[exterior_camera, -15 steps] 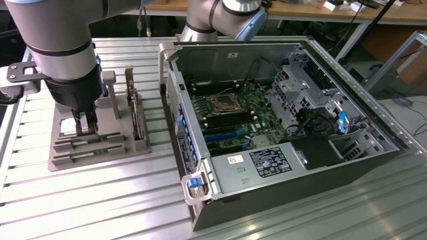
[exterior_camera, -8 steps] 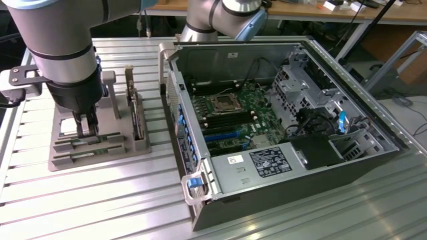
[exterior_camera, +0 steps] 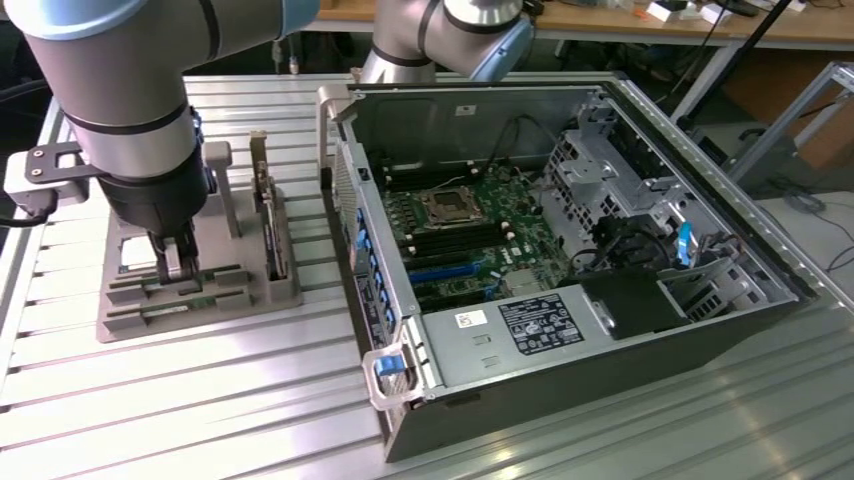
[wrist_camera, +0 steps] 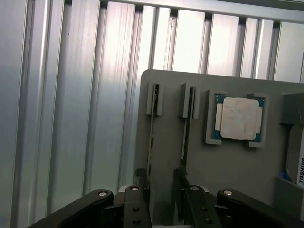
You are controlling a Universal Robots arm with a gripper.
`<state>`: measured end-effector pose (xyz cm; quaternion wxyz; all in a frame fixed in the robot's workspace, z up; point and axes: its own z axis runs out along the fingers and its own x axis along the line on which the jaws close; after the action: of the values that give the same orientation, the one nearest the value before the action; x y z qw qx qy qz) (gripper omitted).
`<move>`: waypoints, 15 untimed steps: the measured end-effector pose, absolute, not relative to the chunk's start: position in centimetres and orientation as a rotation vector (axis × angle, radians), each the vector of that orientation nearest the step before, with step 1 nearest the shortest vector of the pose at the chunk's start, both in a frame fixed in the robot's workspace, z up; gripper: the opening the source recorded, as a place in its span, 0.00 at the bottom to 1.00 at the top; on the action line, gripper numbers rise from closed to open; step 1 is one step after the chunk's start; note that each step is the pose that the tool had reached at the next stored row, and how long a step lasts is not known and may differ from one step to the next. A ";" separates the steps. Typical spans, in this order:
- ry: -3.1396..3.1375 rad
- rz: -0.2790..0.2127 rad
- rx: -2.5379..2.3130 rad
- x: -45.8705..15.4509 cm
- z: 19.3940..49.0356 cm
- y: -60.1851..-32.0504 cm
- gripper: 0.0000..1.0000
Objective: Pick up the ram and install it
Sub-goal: 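Pick up the ram and move it above insertion slot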
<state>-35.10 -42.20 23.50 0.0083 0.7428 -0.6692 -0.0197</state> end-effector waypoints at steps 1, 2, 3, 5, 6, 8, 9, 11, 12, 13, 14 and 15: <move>-2.091 -0.062 2.321 -35.1 23.5 -42.3 0.36; -2.091 -0.061 2.321 -35.1 23.4 -42.3 0.36; -2.091 -0.061 2.321 -35.2 23.4 -42.5 0.36; -2.091 -0.062 2.321 -35.3 23.2 -42.8 0.36; -2.091 -0.062 2.321 -35.3 23.1 -42.9 0.36; -2.091 -0.062 2.321 -35.3 23.0 -43.1 0.36; -2.091 -0.062 2.321 -35.3 22.9 -43.2 0.36; -2.091 -0.061 2.321 -35.3 22.7 -43.3 0.36; -2.091 -0.060 2.321 -35.4 22.6 -43.3 0.36; -2.093 -0.060 2.318 -35.4 22.5 -43.3 0.36; -2.101 -0.060 2.311 -35.4 22.5 -43.3 0.36; -2.119 -0.059 2.294 -35.4 22.5 -43.3 0.36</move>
<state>-35.38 -43.27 22.45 0.0090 0.7344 -0.6783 -0.0190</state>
